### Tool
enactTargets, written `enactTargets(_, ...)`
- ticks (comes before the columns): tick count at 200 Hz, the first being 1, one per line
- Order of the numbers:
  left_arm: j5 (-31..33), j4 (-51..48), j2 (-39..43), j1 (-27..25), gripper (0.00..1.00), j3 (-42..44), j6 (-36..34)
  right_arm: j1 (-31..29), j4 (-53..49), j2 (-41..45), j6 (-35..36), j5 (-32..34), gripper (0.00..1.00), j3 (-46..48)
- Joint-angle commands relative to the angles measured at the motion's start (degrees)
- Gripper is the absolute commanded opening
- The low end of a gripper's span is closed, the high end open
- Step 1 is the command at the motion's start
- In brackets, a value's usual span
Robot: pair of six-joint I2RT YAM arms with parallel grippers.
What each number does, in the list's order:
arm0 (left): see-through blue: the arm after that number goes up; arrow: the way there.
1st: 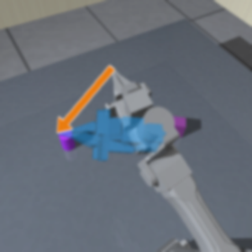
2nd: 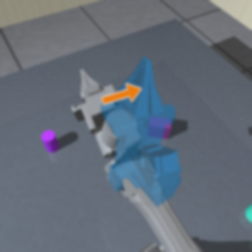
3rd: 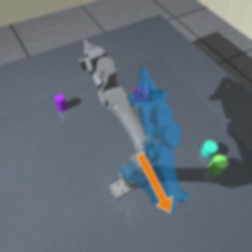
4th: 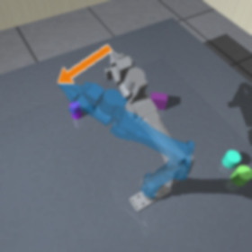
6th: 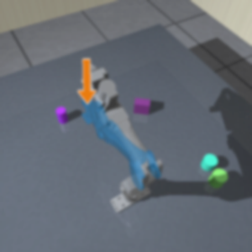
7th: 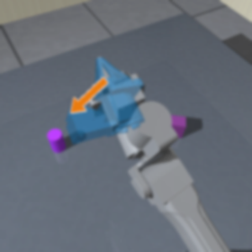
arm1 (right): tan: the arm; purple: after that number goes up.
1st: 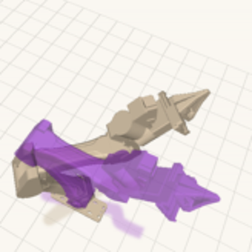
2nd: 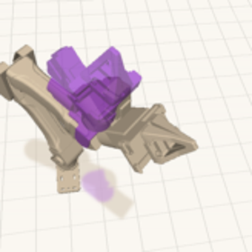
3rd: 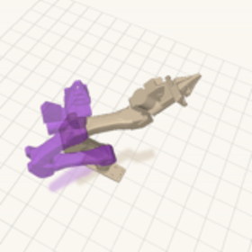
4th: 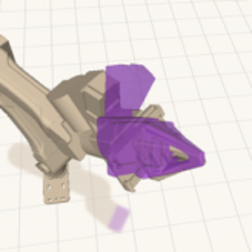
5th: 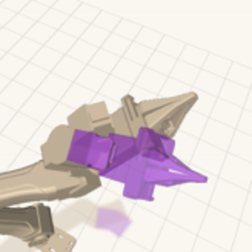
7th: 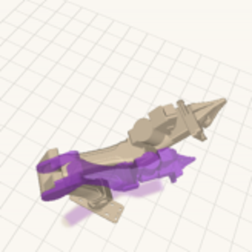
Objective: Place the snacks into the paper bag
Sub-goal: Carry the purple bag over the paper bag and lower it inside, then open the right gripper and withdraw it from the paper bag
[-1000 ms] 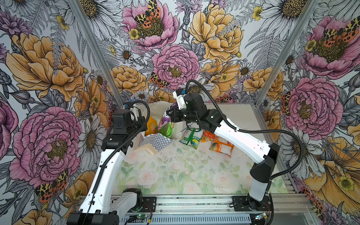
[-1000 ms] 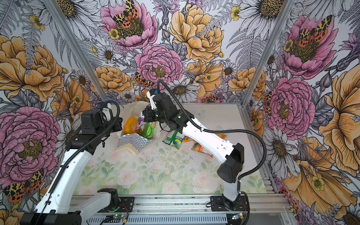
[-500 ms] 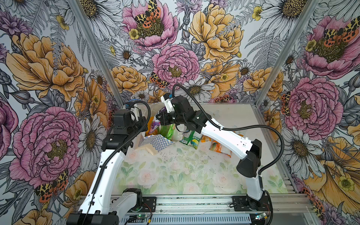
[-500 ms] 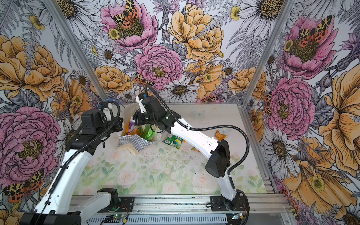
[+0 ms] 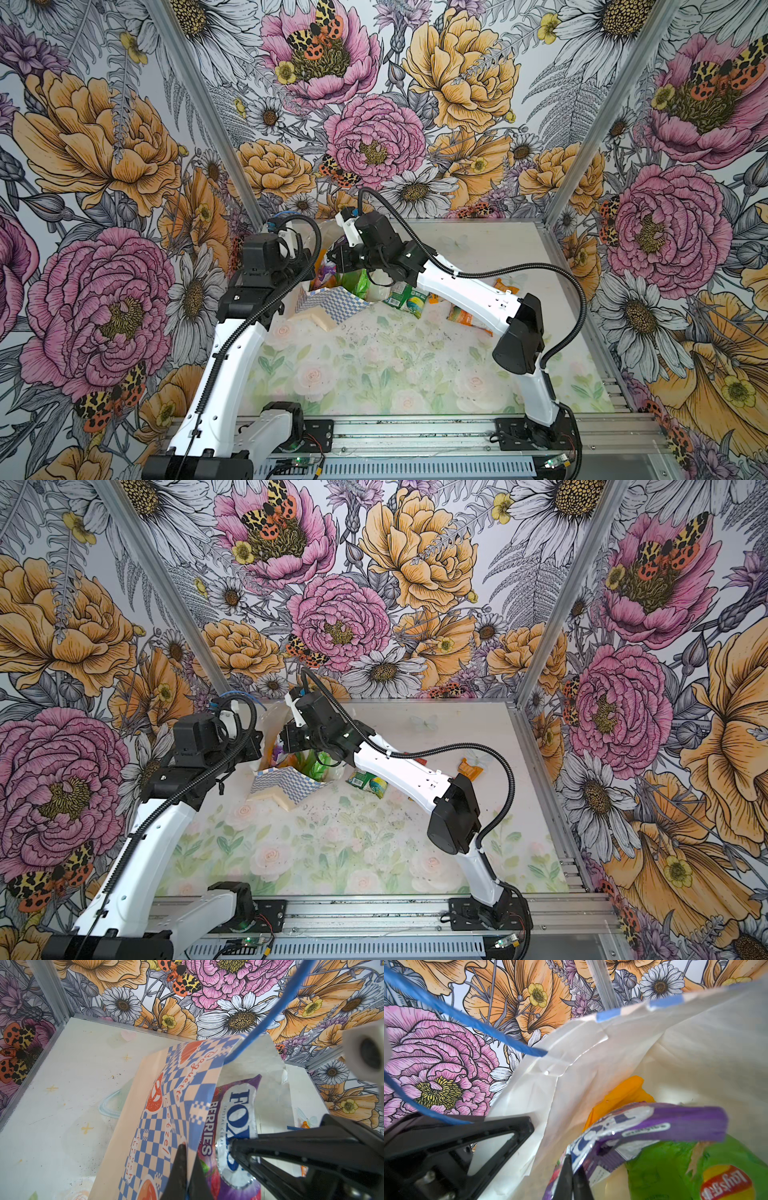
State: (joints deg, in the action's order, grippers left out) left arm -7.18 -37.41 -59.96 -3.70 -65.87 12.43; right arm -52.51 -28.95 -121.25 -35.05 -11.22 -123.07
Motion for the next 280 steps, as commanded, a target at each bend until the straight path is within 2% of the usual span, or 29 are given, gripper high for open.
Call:
enactTargets(1, -2.06, 4.26, 2.00, -0.53, 0.00, 0.24, -0.78, -0.63, 4.13, -1.11, -0.30, 1.36, 0.00, -3.03)
enactTargets(103, -1.66, 4.27, 1.96, -0.58, 0.00, 0.32, -0.81, -0.90, 4.42, -9.06, -2.37, -1.05, 0.00, -10.34)
enactTargets(129, -1.43, 4.27, 2.07, -0.54, 0.00, 0.41, -0.86, -0.75, 4.33, -9.32, -2.78, -1.28, 0.00, -8.28)
enactTargets(169, -1.41, 4.23, 2.05, -0.54, 0.00, 0.44, -0.73, -0.61, 4.43, -6.70, -3.11, 1.97, 0.00, -1.61)
enactTargets(220, -1.33, 4.27, 2.06, -0.52, 0.00, 0.44, -0.90, -0.60, 4.43, -6.18, -3.54, 2.26, 0.09, 0.63)
enactTargets(280, -1.28, 4.27, 2.06, -0.52, 0.00, 0.45, -0.90, -0.47, 4.38, -10.77, -4.02, 0.42, 0.23, -4.81)
